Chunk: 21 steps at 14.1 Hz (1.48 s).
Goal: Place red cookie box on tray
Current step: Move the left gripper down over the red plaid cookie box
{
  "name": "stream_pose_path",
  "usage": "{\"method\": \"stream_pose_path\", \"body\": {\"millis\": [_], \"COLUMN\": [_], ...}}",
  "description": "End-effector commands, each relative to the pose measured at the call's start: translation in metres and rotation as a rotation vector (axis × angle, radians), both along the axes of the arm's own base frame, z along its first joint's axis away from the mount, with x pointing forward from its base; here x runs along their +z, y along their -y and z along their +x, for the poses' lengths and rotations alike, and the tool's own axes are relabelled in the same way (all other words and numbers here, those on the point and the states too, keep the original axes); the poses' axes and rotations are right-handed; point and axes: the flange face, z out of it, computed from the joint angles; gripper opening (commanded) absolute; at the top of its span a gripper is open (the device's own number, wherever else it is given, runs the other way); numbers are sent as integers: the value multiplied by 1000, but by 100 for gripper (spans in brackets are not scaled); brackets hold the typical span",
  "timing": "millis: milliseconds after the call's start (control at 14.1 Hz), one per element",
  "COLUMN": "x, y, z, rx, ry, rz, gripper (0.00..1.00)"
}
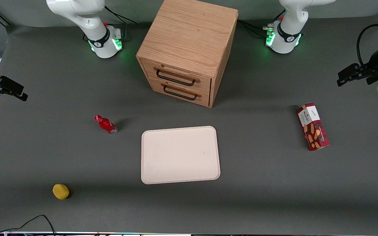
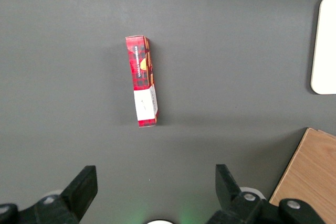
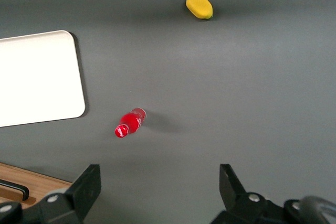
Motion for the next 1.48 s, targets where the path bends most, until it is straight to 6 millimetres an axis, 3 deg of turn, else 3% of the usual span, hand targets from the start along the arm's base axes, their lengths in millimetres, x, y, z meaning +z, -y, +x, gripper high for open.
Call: {"method": "stream_pose_path", "body": {"millis": [0, 354, 424, 636, 1061, 1273, 1414], "x": [12, -7, -21, -79, -220, -272, -303], "y": [1, -1, -5, -15, -35, -38, -52], "z": [6, 8, 9, 18, 17, 18, 17], "rx": [-13, -29, -29, -35, -2, 0, 18], "ry": [1, -67, -90, -108, 23, 87, 123], "rz": [-11, -10, -11, 46, 46, 46, 49], "gripper": [100, 100, 100, 100, 100, 100, 100]}}
